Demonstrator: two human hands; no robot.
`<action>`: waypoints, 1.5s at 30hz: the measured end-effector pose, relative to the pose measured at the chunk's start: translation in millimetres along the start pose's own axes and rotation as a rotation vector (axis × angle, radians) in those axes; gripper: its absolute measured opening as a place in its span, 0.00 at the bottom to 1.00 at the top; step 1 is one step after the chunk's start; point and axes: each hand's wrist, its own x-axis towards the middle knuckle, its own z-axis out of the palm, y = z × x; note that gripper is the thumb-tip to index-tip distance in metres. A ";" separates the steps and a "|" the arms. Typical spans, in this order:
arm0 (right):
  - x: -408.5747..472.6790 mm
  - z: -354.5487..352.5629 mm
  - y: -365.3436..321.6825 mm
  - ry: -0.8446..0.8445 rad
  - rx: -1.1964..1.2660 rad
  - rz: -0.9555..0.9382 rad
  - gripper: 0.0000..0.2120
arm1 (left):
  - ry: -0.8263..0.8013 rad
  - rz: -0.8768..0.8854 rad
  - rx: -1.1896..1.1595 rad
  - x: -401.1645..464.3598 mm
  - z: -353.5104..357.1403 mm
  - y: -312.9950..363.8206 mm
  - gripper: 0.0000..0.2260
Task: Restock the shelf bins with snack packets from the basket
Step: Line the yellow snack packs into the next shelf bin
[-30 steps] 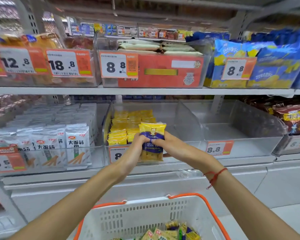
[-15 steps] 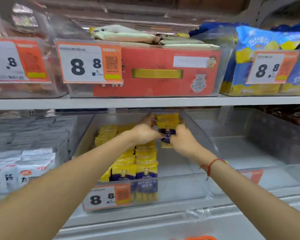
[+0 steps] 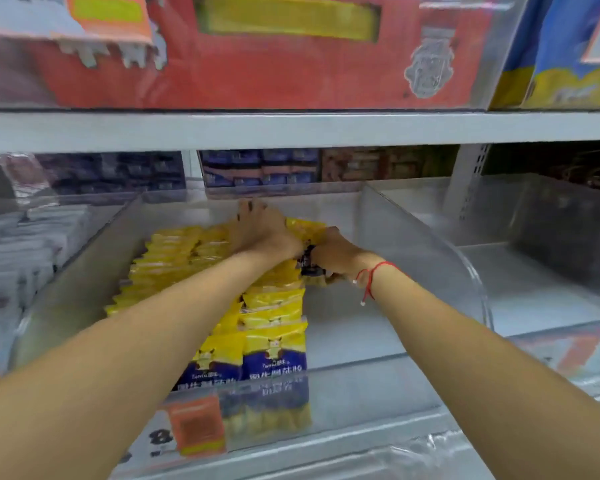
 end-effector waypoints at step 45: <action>-66.7 -26.0 -21.7 -0.233 -0.510 -0.103 0.20 | -0.140 0.138 -0.063 -32.9 -58.6 7.3 0.14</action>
